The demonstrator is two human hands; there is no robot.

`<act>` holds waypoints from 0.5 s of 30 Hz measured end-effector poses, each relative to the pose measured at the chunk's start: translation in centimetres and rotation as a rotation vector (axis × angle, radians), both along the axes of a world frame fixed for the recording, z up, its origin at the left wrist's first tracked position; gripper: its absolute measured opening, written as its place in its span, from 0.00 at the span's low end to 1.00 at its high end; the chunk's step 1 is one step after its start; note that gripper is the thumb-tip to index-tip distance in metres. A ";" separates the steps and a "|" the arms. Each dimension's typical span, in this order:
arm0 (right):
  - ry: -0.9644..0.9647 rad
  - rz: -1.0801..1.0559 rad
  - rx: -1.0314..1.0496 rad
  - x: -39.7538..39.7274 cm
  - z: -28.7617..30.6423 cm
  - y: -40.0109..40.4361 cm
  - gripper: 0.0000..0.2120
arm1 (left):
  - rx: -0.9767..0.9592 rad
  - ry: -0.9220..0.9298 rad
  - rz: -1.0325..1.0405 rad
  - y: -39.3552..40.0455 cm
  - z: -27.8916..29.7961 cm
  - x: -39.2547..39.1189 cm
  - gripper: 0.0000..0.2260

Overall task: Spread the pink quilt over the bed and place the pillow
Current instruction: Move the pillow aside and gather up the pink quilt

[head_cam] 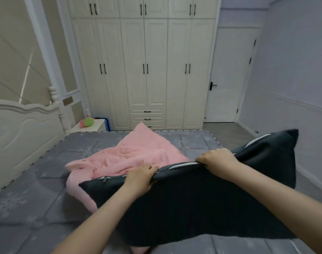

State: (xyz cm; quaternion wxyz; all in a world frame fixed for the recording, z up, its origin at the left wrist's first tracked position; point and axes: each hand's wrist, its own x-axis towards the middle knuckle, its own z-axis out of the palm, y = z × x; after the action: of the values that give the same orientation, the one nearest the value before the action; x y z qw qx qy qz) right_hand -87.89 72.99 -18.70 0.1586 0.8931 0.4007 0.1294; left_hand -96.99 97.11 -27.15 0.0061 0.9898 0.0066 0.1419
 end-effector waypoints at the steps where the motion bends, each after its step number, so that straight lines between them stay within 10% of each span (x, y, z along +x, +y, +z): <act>1: 0.010 -0.041 -0.016 -1.4 -0.1 -2.3 0.11 | -0.015 -0.016 -0.042 -1.8 -0.6 -0.7 0.18; 15: 0.162 -0.387 0.042 -8.9 -5.5 -23.3 0.10 | 0.044 0.037 -0.360 -20.0 -4.1 -1.7 0.13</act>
State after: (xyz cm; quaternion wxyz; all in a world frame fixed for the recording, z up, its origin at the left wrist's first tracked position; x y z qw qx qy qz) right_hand -96.76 49.65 -24.20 0.1291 0.9640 0.2303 0.0328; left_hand -98.73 77.13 -31.27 0.0097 0.9774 -0.1735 0.1204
